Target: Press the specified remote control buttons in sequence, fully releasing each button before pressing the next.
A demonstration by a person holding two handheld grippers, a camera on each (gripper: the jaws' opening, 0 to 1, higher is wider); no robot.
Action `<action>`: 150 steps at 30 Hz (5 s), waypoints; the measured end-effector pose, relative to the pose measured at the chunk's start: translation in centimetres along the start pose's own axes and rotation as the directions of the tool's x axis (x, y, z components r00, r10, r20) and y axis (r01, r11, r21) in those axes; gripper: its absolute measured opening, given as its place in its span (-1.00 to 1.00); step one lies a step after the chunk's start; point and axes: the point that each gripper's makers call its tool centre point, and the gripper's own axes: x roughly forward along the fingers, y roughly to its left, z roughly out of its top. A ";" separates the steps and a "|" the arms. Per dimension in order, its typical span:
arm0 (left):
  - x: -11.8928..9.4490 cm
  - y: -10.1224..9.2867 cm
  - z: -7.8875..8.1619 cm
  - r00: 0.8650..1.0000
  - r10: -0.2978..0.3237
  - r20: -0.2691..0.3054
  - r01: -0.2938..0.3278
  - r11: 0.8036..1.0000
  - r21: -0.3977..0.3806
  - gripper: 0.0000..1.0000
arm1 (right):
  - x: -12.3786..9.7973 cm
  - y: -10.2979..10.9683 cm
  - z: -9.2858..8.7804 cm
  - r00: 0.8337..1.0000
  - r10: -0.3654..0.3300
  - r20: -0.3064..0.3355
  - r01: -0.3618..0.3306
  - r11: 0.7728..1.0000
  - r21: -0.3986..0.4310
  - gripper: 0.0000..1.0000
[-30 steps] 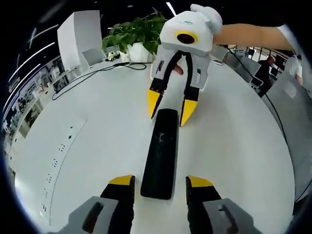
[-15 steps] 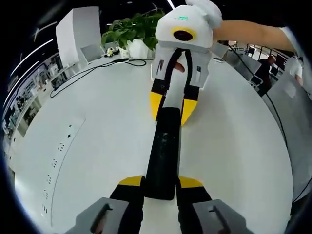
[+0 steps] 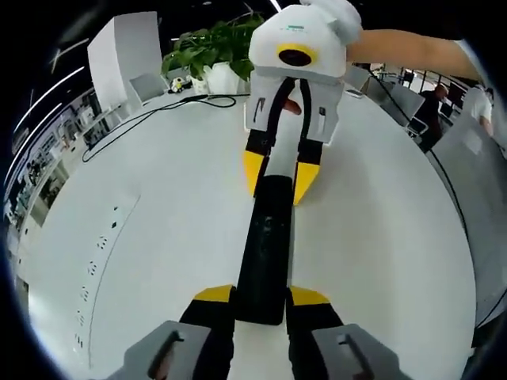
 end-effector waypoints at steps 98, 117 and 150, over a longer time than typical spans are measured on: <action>-1.9 -21.9 -2.4 0.999 -0.031 -0.025 0.031 0.999 0.017 -0.52 | -1.4 20.1 -0.8 0.999 0.051 0.003 -0.051 0.998 0.025 -0.58; -1.9 -21.9 -2.4 0.997 -0.024 -0.067 0.028 0.998 0.058 -0.53 | -1.4 20.1 -0.9 0.999 0.047 0.000 -0.047 0.997 -0.068 -0.53; -1.7 -21.8 -2.4 0.996 -0.023 -0.087 0.028 0.998 0.061 -0.53 | -5.6 20.1 -0.3 1.000 -0.020 0.008 0.021 0.989 -0.143 -0.54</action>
